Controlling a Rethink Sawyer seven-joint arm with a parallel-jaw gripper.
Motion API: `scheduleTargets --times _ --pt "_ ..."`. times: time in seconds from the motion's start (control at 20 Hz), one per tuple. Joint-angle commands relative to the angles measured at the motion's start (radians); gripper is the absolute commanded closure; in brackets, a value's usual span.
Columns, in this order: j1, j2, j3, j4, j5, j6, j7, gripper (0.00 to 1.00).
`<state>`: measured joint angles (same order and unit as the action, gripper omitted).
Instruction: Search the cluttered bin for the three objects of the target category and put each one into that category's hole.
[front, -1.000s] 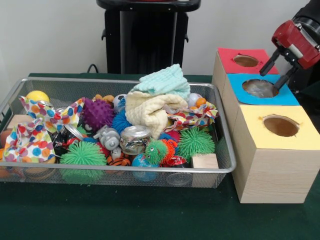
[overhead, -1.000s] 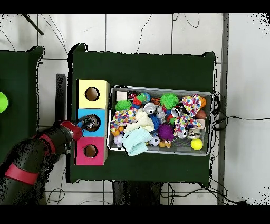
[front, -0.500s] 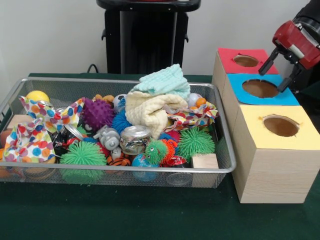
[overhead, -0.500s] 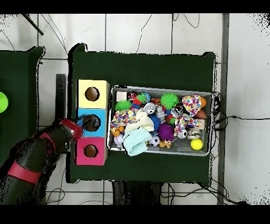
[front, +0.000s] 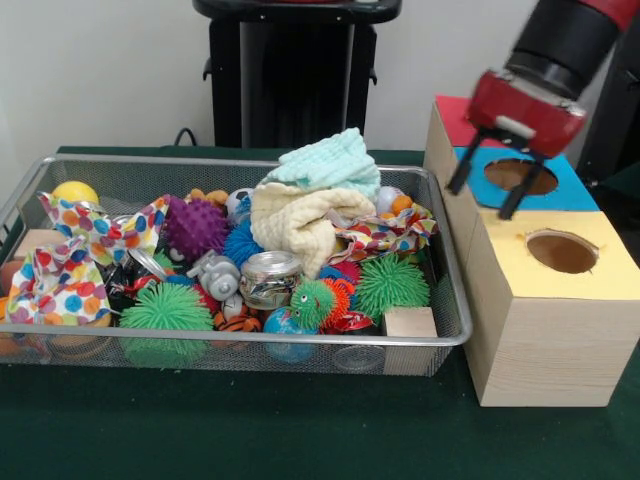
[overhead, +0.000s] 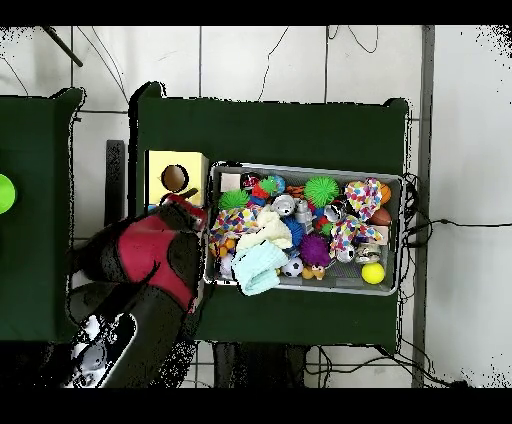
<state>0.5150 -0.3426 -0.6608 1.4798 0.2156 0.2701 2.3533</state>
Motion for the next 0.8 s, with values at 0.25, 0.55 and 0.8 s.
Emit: scheduleTargets --times 0.25,0.55,0.8 --pt "-0.494 -0.361 0.557 0.339 -0.288 -0.097 -0.250 0.00" --pt "-0.641 -0.395 0.687 0.363 -0.424 -0.093 -0.215 0.00" --pt "-0.698 -0.369 0.748 0.381 -0.504 -0.143 -0.126 0.00"
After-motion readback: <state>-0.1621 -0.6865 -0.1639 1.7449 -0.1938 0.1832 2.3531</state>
